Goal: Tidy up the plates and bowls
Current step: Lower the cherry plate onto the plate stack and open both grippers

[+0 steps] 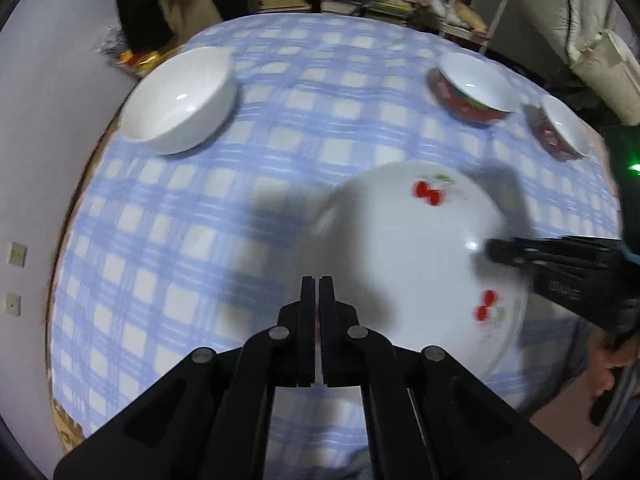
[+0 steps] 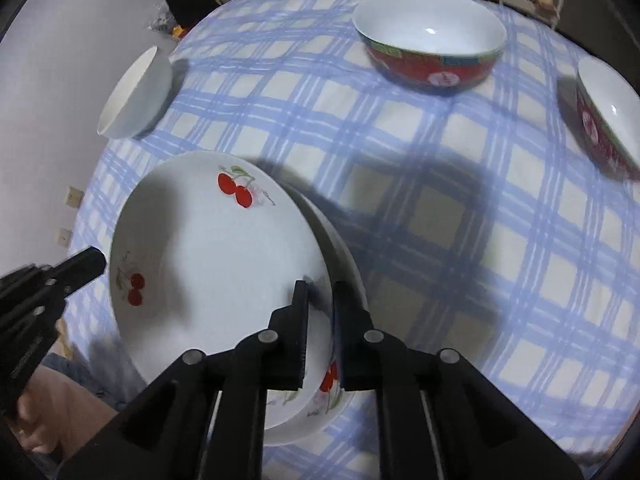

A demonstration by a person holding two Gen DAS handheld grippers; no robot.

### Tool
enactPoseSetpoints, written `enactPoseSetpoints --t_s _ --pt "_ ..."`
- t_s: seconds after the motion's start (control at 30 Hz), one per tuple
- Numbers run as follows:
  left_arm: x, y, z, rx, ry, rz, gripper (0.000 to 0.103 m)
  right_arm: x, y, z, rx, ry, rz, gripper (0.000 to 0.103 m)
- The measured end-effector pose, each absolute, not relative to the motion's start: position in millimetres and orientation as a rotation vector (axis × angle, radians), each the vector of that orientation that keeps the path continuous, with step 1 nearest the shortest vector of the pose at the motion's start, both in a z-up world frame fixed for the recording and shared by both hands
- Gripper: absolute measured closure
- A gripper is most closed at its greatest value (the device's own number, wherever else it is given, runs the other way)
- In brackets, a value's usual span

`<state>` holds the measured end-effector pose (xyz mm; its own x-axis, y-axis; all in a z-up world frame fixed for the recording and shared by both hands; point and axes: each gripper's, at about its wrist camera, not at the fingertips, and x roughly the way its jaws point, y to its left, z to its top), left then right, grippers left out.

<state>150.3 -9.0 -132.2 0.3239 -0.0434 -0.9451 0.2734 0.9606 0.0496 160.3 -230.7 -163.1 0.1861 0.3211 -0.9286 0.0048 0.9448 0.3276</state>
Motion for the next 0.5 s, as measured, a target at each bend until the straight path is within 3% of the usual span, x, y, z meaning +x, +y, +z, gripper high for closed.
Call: enactPoseSetpoints --t_s 0.2,0.5 --pt "158 5 -143 0.154 1.255 -0.133 0.096 154 -237 -140 0.192 1.275 0.176 0.092" --pt "153 17 -149 0.096 1.275 -0.069 0.09 144 -257 -136 0.365 1.197 0.167 0.092"
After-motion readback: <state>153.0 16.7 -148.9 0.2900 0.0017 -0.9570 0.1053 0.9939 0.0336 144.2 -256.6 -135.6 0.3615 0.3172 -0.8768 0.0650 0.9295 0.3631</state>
